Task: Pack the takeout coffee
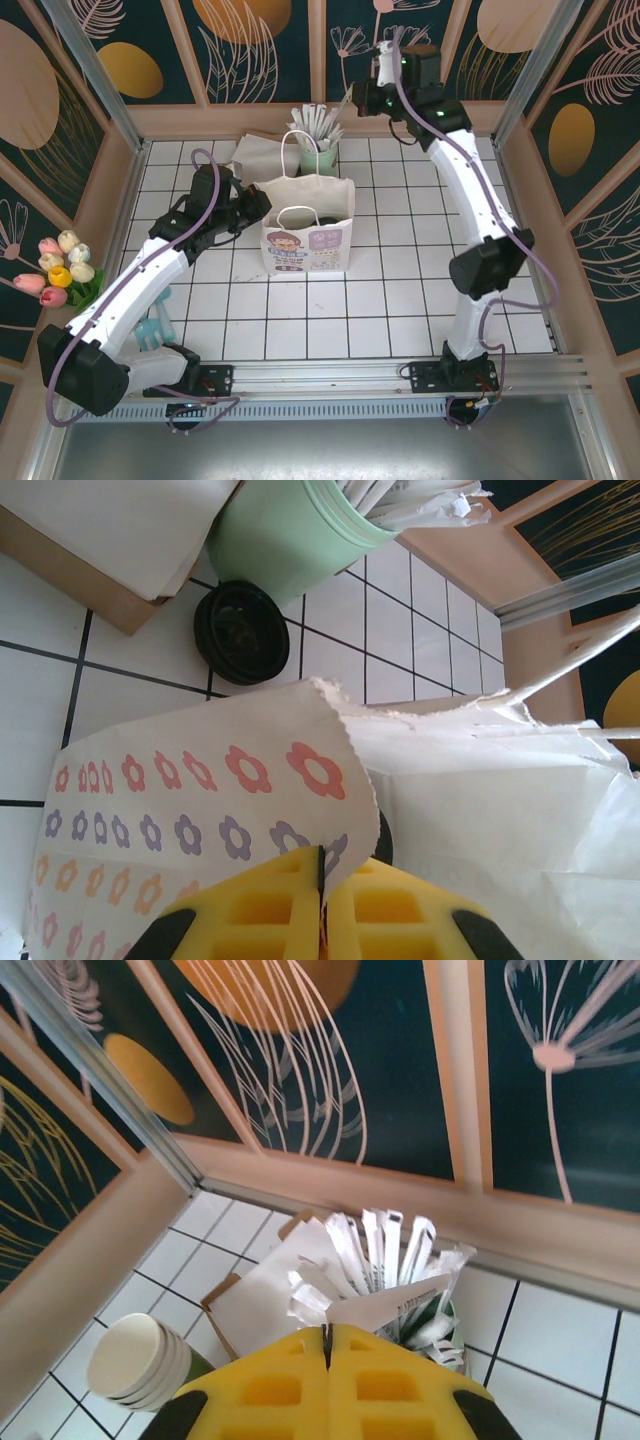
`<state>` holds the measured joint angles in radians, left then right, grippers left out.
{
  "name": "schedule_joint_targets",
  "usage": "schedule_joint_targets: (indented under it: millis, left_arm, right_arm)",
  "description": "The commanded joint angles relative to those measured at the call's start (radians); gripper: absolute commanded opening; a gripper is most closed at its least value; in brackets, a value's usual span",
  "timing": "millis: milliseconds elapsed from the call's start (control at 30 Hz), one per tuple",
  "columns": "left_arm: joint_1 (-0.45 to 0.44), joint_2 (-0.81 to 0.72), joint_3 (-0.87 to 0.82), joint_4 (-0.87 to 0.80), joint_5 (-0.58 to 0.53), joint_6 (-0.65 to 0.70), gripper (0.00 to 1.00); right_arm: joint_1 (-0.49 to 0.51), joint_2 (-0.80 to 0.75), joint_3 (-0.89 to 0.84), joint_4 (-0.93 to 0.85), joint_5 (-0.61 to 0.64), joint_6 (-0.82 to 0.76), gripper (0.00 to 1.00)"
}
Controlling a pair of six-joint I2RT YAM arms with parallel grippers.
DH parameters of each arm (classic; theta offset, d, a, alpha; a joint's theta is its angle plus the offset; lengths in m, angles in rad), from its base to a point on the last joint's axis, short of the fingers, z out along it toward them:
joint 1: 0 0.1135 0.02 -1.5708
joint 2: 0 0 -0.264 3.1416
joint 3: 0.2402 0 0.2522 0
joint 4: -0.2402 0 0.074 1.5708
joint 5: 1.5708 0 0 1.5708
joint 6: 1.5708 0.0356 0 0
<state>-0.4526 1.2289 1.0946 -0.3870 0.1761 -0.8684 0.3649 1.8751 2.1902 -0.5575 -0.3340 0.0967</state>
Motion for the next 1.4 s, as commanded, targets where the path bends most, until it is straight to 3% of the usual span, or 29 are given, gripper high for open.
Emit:
schedule_joint_targets:
  millis: [0, 233, 500, 667, 800, 1167, 1367]
  left_arm:
    - [0.000, 0.000, -0.025, 0.019, -0.005, -0.003, 0.06]
    - [0.001, 0.003, -0.018, 0.024, 0.010, 0.012, 0.04]
    - [0.001, 0.012, -0.019, 0.037, 0.020, 0.014, 0.04]
    - [0.000, 0.018, -0.011, 0.037, 0.026, 0.019, 0.03]
    - [0.000, 0.026, -0.002, 0.029, 0.034, 0.025, 0.03]
    - [0.000, 0.027, -0.001, 0.027, 0.033, 0.025, 0.06]
    - [0.000, 0.035, 0.007, 0.027, 0.050, 0.031, 0.06]
  right_arm:
    - [0.033, -0.142, -0.053, -0.014, 0.025, -0.059, 0.00]
    - [0.110, -0.350, -0.155, -0.048, 0.067, -0.122, 0.00]
    - [0.125, -0.546, -0.237, -0.178, 0.119, -0.216, 0.00]
    - [0.125, -0.680, -0.365, -0.200, -0.018, -0.237, 0.00]
    - [0.125, -0.709, -0.399, -0.217, -0.110, -0.239, 0.00]
    - [0.127, -0.716, -0.346, -0.347, -0.175, -0.272, 0.00]
    - [0.126, -0.740, -0.415, -0.329, -0.222, -0.255, 0.00]
